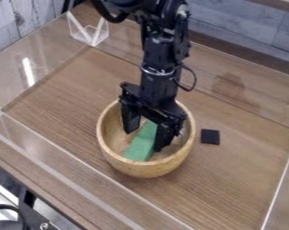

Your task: Move green stick from inside the wooden bowl to the table next to it

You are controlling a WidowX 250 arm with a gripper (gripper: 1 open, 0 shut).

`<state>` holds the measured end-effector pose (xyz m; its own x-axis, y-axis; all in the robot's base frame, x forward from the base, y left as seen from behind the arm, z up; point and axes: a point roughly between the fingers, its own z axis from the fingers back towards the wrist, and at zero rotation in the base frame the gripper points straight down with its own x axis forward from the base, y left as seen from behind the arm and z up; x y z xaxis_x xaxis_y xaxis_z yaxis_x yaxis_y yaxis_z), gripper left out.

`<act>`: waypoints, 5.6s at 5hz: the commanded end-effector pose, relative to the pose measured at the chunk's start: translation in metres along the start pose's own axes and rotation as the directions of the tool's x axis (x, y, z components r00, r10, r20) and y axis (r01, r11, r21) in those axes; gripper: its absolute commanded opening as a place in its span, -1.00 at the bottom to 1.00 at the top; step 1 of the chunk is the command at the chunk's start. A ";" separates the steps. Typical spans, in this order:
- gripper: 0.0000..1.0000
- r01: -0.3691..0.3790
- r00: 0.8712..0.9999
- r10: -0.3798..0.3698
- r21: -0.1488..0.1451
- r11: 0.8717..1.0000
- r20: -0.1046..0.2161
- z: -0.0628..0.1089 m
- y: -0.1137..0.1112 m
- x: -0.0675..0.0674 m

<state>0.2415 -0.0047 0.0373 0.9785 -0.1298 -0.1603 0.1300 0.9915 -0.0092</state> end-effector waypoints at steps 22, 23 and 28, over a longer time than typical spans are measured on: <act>-1.00 -0.064 0.938 0.066 -0.019 0.998 0.340 0.068 0.043 0.016; -1.00 -0.078 0.937 0.077 -0.012 0.997 0.341 0.065 0.053 0.016; -1.00 -0.100 0.943 0.094 0.002 0.995 0.321 0.047 0.066 0.014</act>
<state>0.2680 0.0551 0.0735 0.9900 -0.0347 0.1370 0.0353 0.9994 -0.0017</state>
